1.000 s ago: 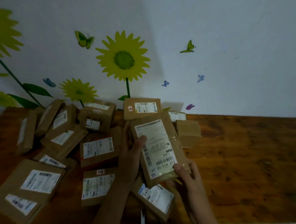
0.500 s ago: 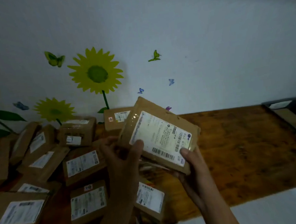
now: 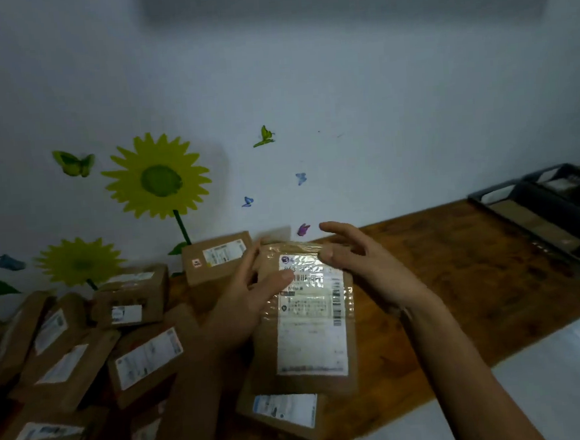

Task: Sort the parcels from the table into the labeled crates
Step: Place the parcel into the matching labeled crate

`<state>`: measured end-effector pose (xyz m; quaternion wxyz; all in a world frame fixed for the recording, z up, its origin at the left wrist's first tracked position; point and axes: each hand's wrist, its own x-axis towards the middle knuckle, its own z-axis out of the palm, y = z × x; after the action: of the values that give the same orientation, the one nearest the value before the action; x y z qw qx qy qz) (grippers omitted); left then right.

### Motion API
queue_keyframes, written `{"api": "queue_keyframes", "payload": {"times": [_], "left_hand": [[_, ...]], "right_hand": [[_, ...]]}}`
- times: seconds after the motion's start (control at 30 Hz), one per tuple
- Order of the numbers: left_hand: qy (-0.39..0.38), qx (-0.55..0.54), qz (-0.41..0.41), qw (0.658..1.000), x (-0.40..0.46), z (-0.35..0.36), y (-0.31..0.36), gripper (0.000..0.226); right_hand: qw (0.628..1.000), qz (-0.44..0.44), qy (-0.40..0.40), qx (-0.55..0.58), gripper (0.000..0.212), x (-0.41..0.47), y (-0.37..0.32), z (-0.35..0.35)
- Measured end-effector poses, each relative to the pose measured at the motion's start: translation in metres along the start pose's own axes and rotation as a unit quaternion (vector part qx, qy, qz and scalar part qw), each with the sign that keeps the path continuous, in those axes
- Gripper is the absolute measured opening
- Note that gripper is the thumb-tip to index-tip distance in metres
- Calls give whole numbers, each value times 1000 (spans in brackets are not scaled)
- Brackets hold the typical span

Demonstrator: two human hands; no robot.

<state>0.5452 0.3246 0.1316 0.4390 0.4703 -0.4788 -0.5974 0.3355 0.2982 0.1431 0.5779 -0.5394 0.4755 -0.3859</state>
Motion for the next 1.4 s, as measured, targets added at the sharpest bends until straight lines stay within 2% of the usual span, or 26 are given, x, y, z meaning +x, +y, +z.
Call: {"api": "queue_keyframes", "payload": {"times": [0.03, 0.13, 0.23, 0.33, 0.43, 0.67, 1.13, 1.4], "left_hand": [[4, -20, 22, 1000, -1, 5, 0, 57], [25, -49, 46, 997, 2, 12, 2, 62], [24, -60, 50, 997, -1, 16, 6, 55], [37, -77, 65, 994, -2, 18, 17, 37], [35, -65, 80, 994, -3, 20, 20, 32], [36, -84, 59, 994, -13, 25, 21, 38], [17, -79, 49, 996, -24, 20, 21, 29], [4, -78, 51, 996, -23, 21, 20, 32]], "right_hand": [[999, -10, 19, 32, 67, -10, 9, 5], [994, -26, 4, 110, 69, -39, 28, 23], [987, -47, 45, 147, 66, -55, 28, 31], [986, -70, 70, 135, 63, -59, 17, 33], [984, -76, 82, 138, 61, -63, 15, 37], [983, -81, 99, 133, 64, -73, 14, 38], [984, -68, 104, 130, 67, -81, 16, 44], [981, -68, 120, 136, 70, -85, 16, 46]]}}
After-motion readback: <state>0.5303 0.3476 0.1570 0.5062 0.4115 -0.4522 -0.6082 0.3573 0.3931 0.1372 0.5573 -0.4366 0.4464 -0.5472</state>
